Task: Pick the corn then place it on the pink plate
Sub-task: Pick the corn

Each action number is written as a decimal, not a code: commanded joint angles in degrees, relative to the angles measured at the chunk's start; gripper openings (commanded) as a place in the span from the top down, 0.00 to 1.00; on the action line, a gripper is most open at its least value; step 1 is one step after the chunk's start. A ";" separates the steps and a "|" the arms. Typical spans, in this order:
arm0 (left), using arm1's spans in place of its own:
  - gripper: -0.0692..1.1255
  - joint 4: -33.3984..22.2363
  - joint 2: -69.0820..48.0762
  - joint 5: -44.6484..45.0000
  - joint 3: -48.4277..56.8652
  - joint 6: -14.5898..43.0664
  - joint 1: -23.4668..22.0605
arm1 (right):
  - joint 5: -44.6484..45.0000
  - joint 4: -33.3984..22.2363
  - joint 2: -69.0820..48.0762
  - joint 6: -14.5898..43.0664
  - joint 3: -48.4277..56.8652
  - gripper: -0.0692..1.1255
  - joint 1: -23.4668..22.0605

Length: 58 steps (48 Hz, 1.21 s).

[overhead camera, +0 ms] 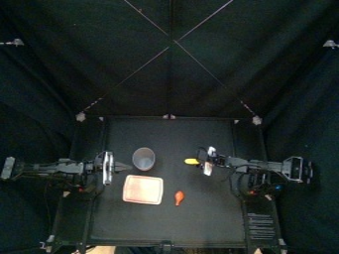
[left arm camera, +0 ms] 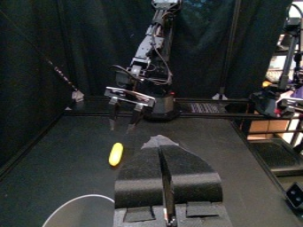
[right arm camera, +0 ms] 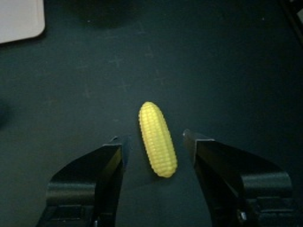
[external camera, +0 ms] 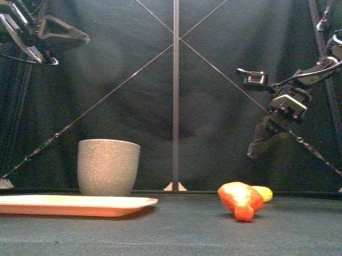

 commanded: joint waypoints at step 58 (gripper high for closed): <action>0.97 -0.44 0.09 -0.26 0.35 0.00 0.18 | 1.85 -0.79 16.44 0.97 -8.09 0.41 -1.58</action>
